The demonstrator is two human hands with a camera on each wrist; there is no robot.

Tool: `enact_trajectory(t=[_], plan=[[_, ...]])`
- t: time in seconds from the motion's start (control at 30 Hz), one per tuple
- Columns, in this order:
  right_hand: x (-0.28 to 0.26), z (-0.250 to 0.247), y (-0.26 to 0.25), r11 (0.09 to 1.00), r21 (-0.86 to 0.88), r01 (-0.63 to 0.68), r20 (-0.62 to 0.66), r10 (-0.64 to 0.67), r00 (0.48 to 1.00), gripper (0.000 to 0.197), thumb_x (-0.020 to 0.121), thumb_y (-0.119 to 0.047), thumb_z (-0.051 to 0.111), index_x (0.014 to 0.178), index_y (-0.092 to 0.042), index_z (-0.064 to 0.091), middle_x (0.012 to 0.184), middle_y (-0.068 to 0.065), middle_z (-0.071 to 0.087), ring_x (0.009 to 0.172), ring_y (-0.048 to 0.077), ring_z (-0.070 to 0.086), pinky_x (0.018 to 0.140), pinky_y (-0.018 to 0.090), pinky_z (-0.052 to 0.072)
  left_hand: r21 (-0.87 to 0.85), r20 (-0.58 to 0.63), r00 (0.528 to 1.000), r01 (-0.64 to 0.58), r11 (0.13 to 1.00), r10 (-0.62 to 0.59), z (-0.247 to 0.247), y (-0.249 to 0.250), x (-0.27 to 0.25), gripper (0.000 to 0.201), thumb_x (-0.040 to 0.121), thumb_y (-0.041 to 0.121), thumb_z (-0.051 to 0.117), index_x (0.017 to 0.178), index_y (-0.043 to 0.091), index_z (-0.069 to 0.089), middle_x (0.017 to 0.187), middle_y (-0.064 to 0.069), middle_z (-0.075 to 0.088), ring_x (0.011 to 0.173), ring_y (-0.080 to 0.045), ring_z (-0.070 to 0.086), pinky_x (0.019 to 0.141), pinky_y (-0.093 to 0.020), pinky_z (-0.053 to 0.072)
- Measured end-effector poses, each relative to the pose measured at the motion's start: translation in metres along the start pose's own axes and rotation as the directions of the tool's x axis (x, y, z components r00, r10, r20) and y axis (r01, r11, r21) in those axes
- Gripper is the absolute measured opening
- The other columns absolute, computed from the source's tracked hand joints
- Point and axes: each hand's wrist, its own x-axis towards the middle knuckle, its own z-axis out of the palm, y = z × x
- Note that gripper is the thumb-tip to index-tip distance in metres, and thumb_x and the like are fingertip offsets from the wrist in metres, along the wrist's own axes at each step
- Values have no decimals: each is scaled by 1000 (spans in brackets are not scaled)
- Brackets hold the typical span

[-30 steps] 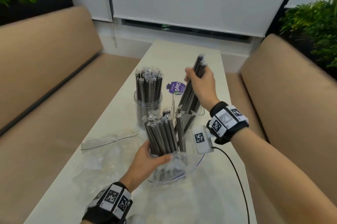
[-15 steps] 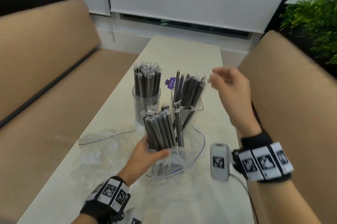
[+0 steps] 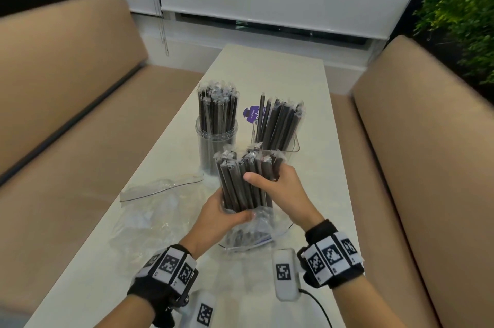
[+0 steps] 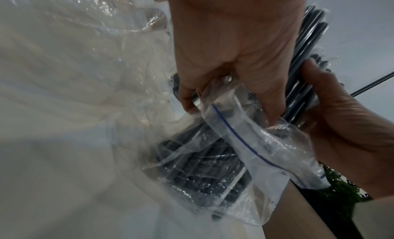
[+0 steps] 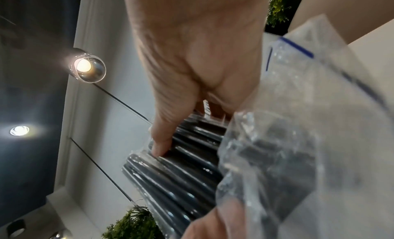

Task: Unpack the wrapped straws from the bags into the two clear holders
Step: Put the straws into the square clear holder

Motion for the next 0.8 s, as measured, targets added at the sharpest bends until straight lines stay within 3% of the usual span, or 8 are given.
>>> enact_trajectory(t=[0.1, 0.3, 0.43, 0.5, 0.57, 0.67, 0.73, 0.8], plan=[[1, -9, -3, 1000, 7, 14, -34, -13, 999, 22, 87, -17, 72, 108, -13, 69, 103, 10, 75, 96, 10, 70, 87, 26, 56, 15, 14, 1000, -21, 1000, 21, 1, 4, 1, 49, 69, 15, 85, 108, 30, 60, 102, 7, 71, 89, 1, 66, 71, -11, 50], [11, -35, -15, 995, 71, 75, -167, -63, 984, 30, 90, -13, 67, 113, 6, 61, 95, 5, 72, 84, 4, 69, 75, 14, 52, 13, 29, 999, -22, 1000, 21, -3, 9, 4, 48, 72, 16, 84, 113, 20, 61, 102, 5, 70, 81, 8, 64, 67, -7, 49], [17, -48, -28, 987, 123, 99, -245, -66, 967, 42, 85, -23, 70, 110, 9, 61, 92, 4, 71, 83, 10, 68, 75, 22, 52, 11, 40, 999, -25, 1000, 24, -4, 11, 4, 49, 73, 16, 83, 115, 17, 60, 102, 4, 69, 88, -3, 64, 68, -8, 50], [17, -50, -37, 986, 123, 113, -276, -76, 958, 32, 85, -18, 68, 100, 10, 63, 82, 3, 69, 76, 13, 65, 73, 27, 51, 12, 49, 998, -27, 1000, 26, -3, 12, 4, 48, 73, 16, 83, 114, 17, 60, 100, 4, 69, 85, -1, 64, 67, -9, 50], [17, -54, -52, 982, 125, 140, -302, -97, 948, 10, 86, -5, 64, 83, 4, 63, 68, -2, 64, 66, 12, 60, 70, 32, 49, 6, 49, 998, -27, 1000, 27, -3, 12, 4, 47, 73, 16, 83, 114, 17, 61, 98, 4, 69, 82, 1, 64, 67, -10, 50], [16, -63, -92, 968, 154, 198, -361, -131, 923, 25, 86, 3, 60, 67, -12, 57, 64, 0, 59, 68, 24, 55, 73, 42, 47, 0, 50, 999, -16, 1000, 16, -5, 11, 4, 46, 73, 17, 83, 113, 19, 61, 103, 3, 70, 91, -5, 65, 67, -11, 52], [18, -75, -124, 940, 224, 256, -407, -148, 901, 27, 87, 5, 58, 68, -14, 54, 61, 0, 59, 65, 26, 55, 73, 43, 49, -10, 50, 999, -8, 1000, 9, -7, 11, 4, 45, 73, 19, 83, 111, 22, 61, 103, 4, 70, 89, -1, 66, 67, -11, 52], [21, -88, -152, 901, 292, 321, -432, -175, 885, 21, 88, 4, 58, 77, -14, 52, 64, -3, 60, 64, 17, 59, 77, 40, 54, -16, 42, 999, -1, 1000, 2, -7, 10, 4, 45, 72, 21, 84, 110, 24, 61, 102, 5, 70, 85, 4, 66, 67, -11, 52]])
